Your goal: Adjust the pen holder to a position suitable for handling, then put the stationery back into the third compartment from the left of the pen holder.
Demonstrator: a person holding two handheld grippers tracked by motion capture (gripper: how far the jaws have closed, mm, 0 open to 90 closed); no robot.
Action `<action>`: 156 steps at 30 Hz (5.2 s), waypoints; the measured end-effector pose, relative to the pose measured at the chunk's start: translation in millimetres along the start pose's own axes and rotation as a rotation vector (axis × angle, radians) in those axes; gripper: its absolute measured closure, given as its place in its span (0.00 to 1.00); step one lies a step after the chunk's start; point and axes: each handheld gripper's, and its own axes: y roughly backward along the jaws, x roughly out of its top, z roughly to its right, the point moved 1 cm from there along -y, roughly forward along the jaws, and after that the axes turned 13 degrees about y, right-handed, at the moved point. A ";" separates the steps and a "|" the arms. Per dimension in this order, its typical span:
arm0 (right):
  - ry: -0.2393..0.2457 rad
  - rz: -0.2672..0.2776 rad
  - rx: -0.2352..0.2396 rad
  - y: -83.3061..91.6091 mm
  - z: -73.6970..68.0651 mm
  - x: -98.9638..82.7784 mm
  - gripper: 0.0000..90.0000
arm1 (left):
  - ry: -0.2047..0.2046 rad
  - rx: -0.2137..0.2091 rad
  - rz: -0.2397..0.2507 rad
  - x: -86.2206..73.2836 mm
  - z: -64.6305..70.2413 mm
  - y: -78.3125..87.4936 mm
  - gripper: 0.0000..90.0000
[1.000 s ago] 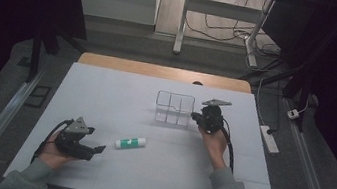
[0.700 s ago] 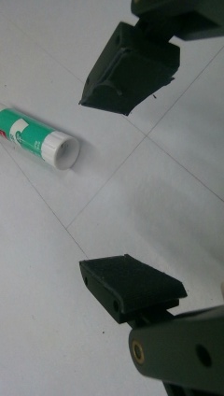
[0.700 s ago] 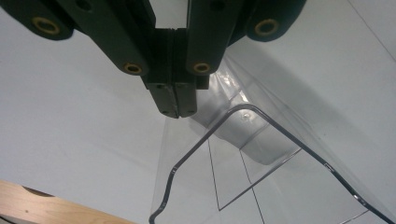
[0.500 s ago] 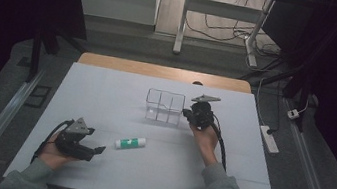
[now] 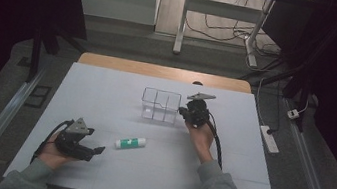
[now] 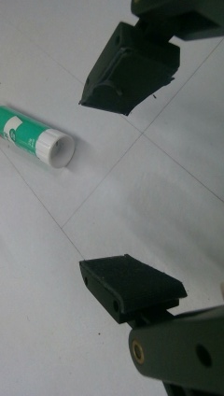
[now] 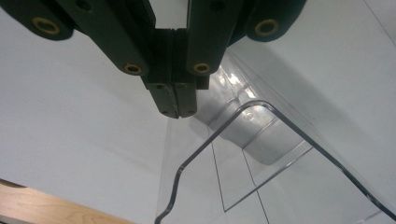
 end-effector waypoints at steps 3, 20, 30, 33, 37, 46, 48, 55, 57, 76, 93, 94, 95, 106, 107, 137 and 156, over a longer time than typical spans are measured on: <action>0.006 0.022 -0.008 9.3 -0.4 -0.3 0.99 | 0.003 0.000 0.003 -0.3 -0.9 0.5 0.21; 0.021 0.041 -0.019 82.6 1.8 -58.4 0.99 | 0.002 0.003 -0.001 -0.9 -2.3 -0.4 0.21; 0.016 0.039 -0.003 109.9 -2.2 -89.5 0.86 | 0.002 0.006 -0.002 -1.1 -2.5 -0.5 0.21; 0.019 0.038 0.000 117.9 -3.9 -97.8 0.70 | 0.003 0.006 0.001 -1.3 -2.7 0.4 0.21; 0.027 0.052 -0.023 126.1 -4.8 -105.9 0.58 | 0.005 0.007 0.004 -1.3 -3.1 0.7 0.21; 0.028 0.100 0.045 144.9 -6.1 -124.3 0.44 | 0.004 0.009 0.005 -1.7 -3.1 0.7 0.21; 0.032 0.106 0.049 146.4 -6.5 -126.0 0.44 | 0.004 0.011 0.004 -1.9 -2.9 0.6 0.21; 0.058 0.111 0.061 148.8 -8.1 -128.8 0.40 | 0.004 0.017 0.011 -1.8 -2.3 1.4 0.21; 0.062 0.115 0.070 147.8 -8.7 -128.3 0.40 | 0.006 0.016 0.014 -1.8 -2.6 1.8 0.21; 0.077 0.089 0.087 142.3 -11.7 -128.9 0.39 | -0.022 0.025 0.026 8.7 4.0 7.2 0.22; 0.071 0.076 0.085 139.9 -10.5 -130.2 0.39 | -0.082 -0.032 -0.048 41.7 19.0 -10.8 0.22; 0.069 0.076 0.087 139.8 -10.7 -130.2 0.39 | -0.086 -0.038 -0.056 43.8 19.7 -12.3 0.22; 0.068 0.076 0.088 139.8 -10.9 -130.2 0.39 | -0.091 -0.041 -0.065 46.1 20.6 -14.0 0.22; 0.070 0.064 0.095 138.1 -11.3 -130.9 0.39 | -0.150 -0.080 -0.118 75.5 37.2 -34.4 0.24; 0.070 0.064 0.096 137.8 -11.9 -131.0 0.39 | -0.160 -0.082 -0.124 77.8 38.9 -36.4 0.24; 0.076 0.043 0.089 134.3 -13.2 -132.1 0.38 | -0.319 -0.097 -0.376 116.9 68.2 -104.6 0.31; 0.084 0.038 0.075 134.9 -14.0 -131.6 0.39 | -0.415 -0.095 -0.438 110.5 74.7 -112.3 0.71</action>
